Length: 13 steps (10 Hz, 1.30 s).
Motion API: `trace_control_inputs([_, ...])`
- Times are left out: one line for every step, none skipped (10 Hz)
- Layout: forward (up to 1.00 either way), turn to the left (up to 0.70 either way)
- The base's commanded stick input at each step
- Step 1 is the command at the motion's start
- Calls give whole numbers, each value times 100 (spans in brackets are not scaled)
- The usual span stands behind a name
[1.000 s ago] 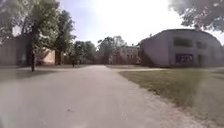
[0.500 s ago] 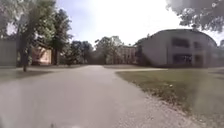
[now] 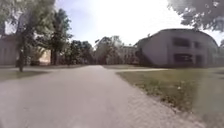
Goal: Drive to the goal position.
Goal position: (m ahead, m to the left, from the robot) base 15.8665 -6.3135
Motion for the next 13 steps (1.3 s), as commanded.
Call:
trace_control_inputs([70, 0])
trace_control_inputs([70, 0])
trace_control_inputs([70, 0])
trace_control_inputs([70, 0])
trace_control_inputs([70, 0])
trace_control_inputs([70, 0])
trace_control_inputs([70, 0])
trace_control_inputs([70, 0])
trace_control_inputs([70, 0])
trace_control_inputs([70, 0])
trace_control_inputs([70, 0])
trace_control_inputs([70, 0])
trace_control_inputs([70, 0])
